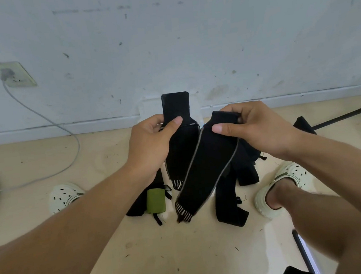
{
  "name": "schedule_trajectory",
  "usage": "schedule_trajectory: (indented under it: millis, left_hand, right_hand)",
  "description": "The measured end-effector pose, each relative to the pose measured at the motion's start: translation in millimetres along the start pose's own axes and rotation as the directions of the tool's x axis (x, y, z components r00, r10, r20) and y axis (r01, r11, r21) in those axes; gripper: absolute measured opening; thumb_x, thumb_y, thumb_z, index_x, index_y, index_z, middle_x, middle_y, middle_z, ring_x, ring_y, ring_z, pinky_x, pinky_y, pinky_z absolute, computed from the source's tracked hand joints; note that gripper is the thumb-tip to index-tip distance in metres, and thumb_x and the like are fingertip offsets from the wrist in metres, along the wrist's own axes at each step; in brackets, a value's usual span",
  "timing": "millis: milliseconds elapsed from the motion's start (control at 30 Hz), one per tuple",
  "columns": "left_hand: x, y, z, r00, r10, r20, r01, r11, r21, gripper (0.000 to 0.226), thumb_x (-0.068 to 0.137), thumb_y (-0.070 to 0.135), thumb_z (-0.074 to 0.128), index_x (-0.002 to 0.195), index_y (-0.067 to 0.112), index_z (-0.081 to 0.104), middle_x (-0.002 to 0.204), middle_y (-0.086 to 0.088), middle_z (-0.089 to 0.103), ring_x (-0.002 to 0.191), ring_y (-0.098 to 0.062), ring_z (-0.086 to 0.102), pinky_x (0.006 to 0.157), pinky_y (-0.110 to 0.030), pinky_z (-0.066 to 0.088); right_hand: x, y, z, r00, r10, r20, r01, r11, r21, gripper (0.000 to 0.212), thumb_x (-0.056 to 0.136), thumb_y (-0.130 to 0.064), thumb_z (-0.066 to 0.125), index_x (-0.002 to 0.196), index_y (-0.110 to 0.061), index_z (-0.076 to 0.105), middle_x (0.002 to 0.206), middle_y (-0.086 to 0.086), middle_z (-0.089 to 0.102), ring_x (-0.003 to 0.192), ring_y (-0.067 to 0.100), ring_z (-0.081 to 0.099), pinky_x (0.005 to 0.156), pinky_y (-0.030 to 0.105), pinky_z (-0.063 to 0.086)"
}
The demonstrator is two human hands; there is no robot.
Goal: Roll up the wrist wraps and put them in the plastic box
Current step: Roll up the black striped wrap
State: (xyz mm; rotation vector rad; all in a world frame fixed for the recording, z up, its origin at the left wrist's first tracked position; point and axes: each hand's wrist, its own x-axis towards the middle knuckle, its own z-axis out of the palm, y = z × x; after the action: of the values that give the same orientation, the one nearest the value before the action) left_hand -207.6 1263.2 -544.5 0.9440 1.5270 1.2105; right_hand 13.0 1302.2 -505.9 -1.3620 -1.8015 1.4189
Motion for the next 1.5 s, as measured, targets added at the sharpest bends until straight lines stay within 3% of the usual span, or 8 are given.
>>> schedule_trajectory:
  millis: [133, 400, 567, 833, 1033, 1200, 1333, 1500]
  left_hand:
    - [-4.4, 0.5, 5.0, 0.993, -0.020, 0.116, 0.018, 1.000, 0.012, 0.017, 0.099, 0.029, 0.069, 0.113, 0.021, 0.075, 0.097, 0.006, 0.082, 0.092, -0.009, 0.078, 0.082, -0.023, 0.058]
    - [-10.7, -3.2, 10.9, 0.978, -0.084, 0.192, 0.091, 0.995, -0.031, 0.027, 0.093, 0.032, 0.076, 0.118, 0.024, 0.074, 0.104, 0.004, 0.081, 0.101, -0.015, 0.077, 0.100, -0.041, 0.058]
    - [-10.7, -9.6, 9.6, 0.975, -0.136, 0.177, 0.137, 0.991, 0.007, 0.030, 0.088, 0.026, 0.082, 0.117, 0.025, 0.077, 0.108, 0.007, 0.080, 0.108, -0.016, 0.075, 0.105, -0.044, 0.055]
    - [-11.2, -10.1, 6.6, 0.985, -0.139, 0.097, 0.135, 0.990, 0.050, 0.024, 0.090, 0.024, 0.081, 0.113, 0.023, 0.077, 0.101, 0.005, 0.080, 0.097, -0.017, 0.076, 0.095, -0.043, 0.061]
    - [-13.3, -8.4, 9.6, 0.986, -0.139, 0.088, 0.129, 0.986, 0.110, 0.025, 0.089, 0.029, 0.080, 0.114, 0.024, 0.076, 0.098, 0.004, 0.080, 0.095, -0.018, 0.076, 0.094, -0.046, 0.061]
    - [-10.8, -11.4, 8.6, 0.983, -0.154, 0.099, 0.142, 0.983, 0.117, 0.025, 0.090, 0.026, 0.080, 0.115, 0.024, 0.076, 0.102, 0.006, 0.080, 0.100, -0.018, 0.075, 0.097, -0.046, 0.060]
    - [-8.5, -13.8, 9.7, 0.969, -0.193, 0.156, 0.174, 0.976, 0.127, 0.028, 0.088, 0.025, 0.083, 0.115, 0.025, 0.077, 0.105, 0.008, 0.080, 0.104, -0.018, 0.075, 0.101, -0.045, 0.058]
    - [-8.8, -16.2, 10.6, 0.969, -0.187, 0.162, 0.178, 0.982, 0.067, 0.026, 0.088, 0.025, 0.082, 0.114, 0.024, 0.078, 0.104, 0.009, 0.081, 0.105, -0.016, 0.075, 0.103, -0.043, 0.057]
  right_hand:
    - [2.3, 2.9, 5.0, 0.995, 0.009, 0.096, -0.024, 0.987, 0.158, 0.021, 0.096, -0.015, 0.068, 0.116, -0.012, 0.072, 0.107, 0.017, 0.078, 0.099, 0.030, 0.076, 0.090, 0.037, 0.062]
    - [4.3, 7.7, 16.6, 0.992, 0.127, 0.001, -0.123, 0.957, 0.262, 0.024, 0.094, -0.015, 0.072, 0.117, -0.012, 0.077, 0.109, 0.010, 0.079, 0.102, 0.029, 0.077, 0.094, 0.046, 0.062]
    - [6.3, 3.8, 12.9, 0.966, 0.227, 0.126, -0.255, 0.922, 0.291, 0.047, 0.092, -0.050, 0.063, 0.118, -0.014, 0.077, 0.118, 0.007, 0.077, 0.114, 0.026, 0.072, 0.105, 0.046, 0.055]
    - [5.3, 9.5, 10.3, 0.889, 0.370, 0.270, -0.432, 0.873, 0.225, 0.052, 0.082, -0.048, 0.075, 0.116, -0.008, 0.077, 0.112, 0.013, 0.068, 0.096, 0.029, 0.065, 0.079, 0.034, 0.062]
    - [5.5, 11.2, 16.6, 0.934, 0.329, 0.135, -0.350, 0.919, 0.180, 0.008, 0.088, -0.022, 0.079, 0.093, -0.016, 0.079, 0.085, 0.000, 0.074, 0.085, 0.015, 0.065, 0.078, 0.030, 0.062]
    - [9.2, 13.1, 22.9, 0.956, 0.289, -0.040, -0.281, 0.949, 0.146, 0.009, 0.096, -0.011, 0.071, 0.089, -0.014, 0.076, 0.083, 0.001, 0.076, 0.081, 0.015, 0.072, 0.087, 0.039, 0.063]
    - [18.1, 13.1, 17.0, 0.922, 0.183, -0.340, -0.176, 0.983, 0.050, 0.008, 0.099, -0.017, 0.069, 0.091, -0.014, 0.069, 0.082, 0.004, 0.072, 0.074, 0.016, 0.072, 0.072, 0.035, 0.064]
    - [16.9, 10.3, 17.2, 0.953, 0.263, -0.149, -0.199, 0.917, 0.345, 0.018, 0.095, -0.020, 0.074, 0.110, -0.013, 0.069, 0.095, 0.007, 0.074, 0.083, 0.022, 0.069, 0.082, 0.037, 0.059]
